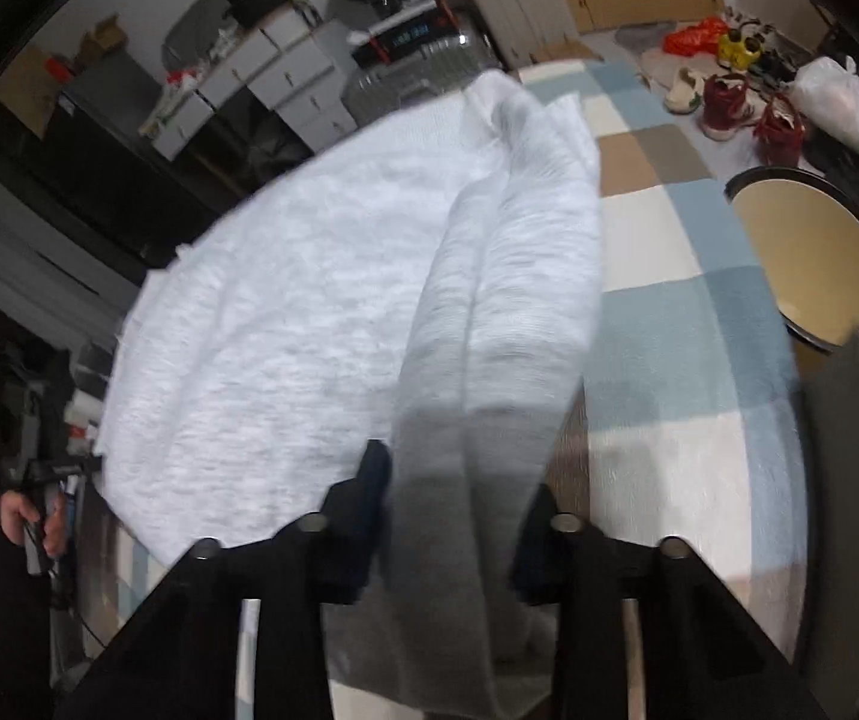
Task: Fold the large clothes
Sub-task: 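Smooth the grey sweatshirt flat with both tools open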
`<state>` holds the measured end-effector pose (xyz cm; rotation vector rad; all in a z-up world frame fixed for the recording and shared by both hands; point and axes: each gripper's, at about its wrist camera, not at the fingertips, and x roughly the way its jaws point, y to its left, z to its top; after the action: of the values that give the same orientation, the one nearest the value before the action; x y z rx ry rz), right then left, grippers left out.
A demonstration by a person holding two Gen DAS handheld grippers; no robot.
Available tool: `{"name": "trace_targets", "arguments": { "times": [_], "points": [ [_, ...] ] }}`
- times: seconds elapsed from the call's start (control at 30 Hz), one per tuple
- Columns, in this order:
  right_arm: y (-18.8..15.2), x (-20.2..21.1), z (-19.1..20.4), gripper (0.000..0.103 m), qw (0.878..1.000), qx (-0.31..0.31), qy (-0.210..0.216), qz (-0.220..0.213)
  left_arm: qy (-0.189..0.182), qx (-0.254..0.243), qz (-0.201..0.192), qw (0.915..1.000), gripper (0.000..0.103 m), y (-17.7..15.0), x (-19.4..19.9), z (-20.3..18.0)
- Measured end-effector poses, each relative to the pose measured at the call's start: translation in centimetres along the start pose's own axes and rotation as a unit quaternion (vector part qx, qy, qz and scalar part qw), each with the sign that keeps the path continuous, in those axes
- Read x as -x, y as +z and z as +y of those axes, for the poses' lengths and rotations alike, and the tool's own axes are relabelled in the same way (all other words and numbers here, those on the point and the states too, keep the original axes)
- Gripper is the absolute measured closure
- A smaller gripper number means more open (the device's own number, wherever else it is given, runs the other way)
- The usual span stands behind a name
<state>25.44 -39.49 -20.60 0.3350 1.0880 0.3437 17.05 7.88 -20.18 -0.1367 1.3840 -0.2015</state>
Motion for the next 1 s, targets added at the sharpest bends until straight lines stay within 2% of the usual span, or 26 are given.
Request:
{"name": "trace_targets", "arguments": {
  "times": [0.2,0.23,0.27,0.3,0.33,0.4,0.43,0.5,0.53,0.57,0.6,0.63,0.67,0.73,0.77,0.87,0.9,0.93,1.0],
  "points": [
    [-6.6,3.4,0.5,0.075,1.0,0.024,-0.009,0.014,-0.021,-0.008,0.016,0.9996,0.086,-8.8,1.1,0.4],
    [-7.8,4.2,0.6,0.073,0.999,0.034,-0.016,0.018,-0.022,-0.007,0.009,0.9997,0.086,-10.1,1.5,0.6],
    [-8.4,4.5,0.8,0.071,0.999,0.038,-0.023,0.02,0.001,-0.011,-0.014,0.9998,0.086,-11.7,2.1,0.8],
    [-9.1,5.4,0.6,0.065,0.998,0.042,-0.037,0.018,0.013,-0.015,-0.021,0.9996,0.086,-12.5,2.5,0.8],
    [-9.8,6.3,0.6,0.062,0.997,0.046,-0.066,0.01,0.019,-0.015,-0.033,0.9992,0.086,-13.3,3.1,0.8],
    [-10.3,8.0,1.1,0.057,0.991,0.052,-0.121,-0.015,0.07,-0.002,-0.085,0.9939,0.086,-14.9,5.5,0.6],
    [-10.3,9.5,2.2,0.057,0.988,0.058,-0.139,-0.036,0.079,0.005,-0.108,0.991,0.086,-15.7,6.8,0.4],
    [-10.3,11.9,4.9,0.056,0.987,0.076,-0.123,-0.075,0.1,0.025,-0.176,0.979,0.086,-17.1,9.9,-0.1],
    [-10.3,12.7,6.3,0.05,0.986,0.087,-0.11,-0.088,0.093,0.023,-0.205,0.974,0.085,-17.8,11.3,-0.9],
    [-10.4,13.3,7.9,0.044,0.986,0.101,-0.093,-0.096,0.088,0.015,-0.215,0.9725,0.075,-17.8,11.7,-1.5],
    [-10.6,13.5,9.8,0.034,0.985,0.118,-0.074,-0.101,0.072,-0.006,-0.219,0.973,0.056,-18.0,11.8,-3.3],
    [-10.7,13.3,12.2,0.032,0.984,0.137,-0.049,-0.106,0.044,-0.034,-0.219,0.9741,0.047,-18.1,11.3,-5.4],
    [-11.2,12.8,13.9,0.032,0.982,0.15,-0.034,-0.107,0.029,-0.049,-0.219,0.9741,0.042,-17.2,11.0,-5.7],
    [-11.4,10.3,17.7,0.033,0.98,0.174,-0.012,-0.101,0.012,-0.088,-0.205,0.9748,0.042,-16.5,8.9,-8.1],
    [-11.7,8.7,19.1,0.034,0.979,0.179,-0.014,-0.094,0.009,-0.104,-0.192,0.9759,0.042,-15.0,7.1,-9.7],
    [-12.5,3.6,21.1,0.034,0.979,0.193,-0.037,-0.059,-0.004,-0.107,-0.135,0.985,0.042,-12.5,2.7,-10.0],
    [-12.8,1.4,21.2,0.034,0.978,0.195,-0.064,-0.04,-0.003,-0.102,-0.119,0.9876,0.041,-11.6,1.6,-10.0],
    [-13.0,-1.4,20.6,0.034,0.975,0.197,-0.102,-0.012,-0.002,-0.097,-0.116,0.9886,0.039,-11.5,0.7,-9.8],
    [-14.1,-3.1,19.2,0.034,0.974,0.193,-0.118,-0.006,-0.004,-0.111,-0.149,0.9825,0.033,-11.4,0.3,-9.1]
  ]
}}
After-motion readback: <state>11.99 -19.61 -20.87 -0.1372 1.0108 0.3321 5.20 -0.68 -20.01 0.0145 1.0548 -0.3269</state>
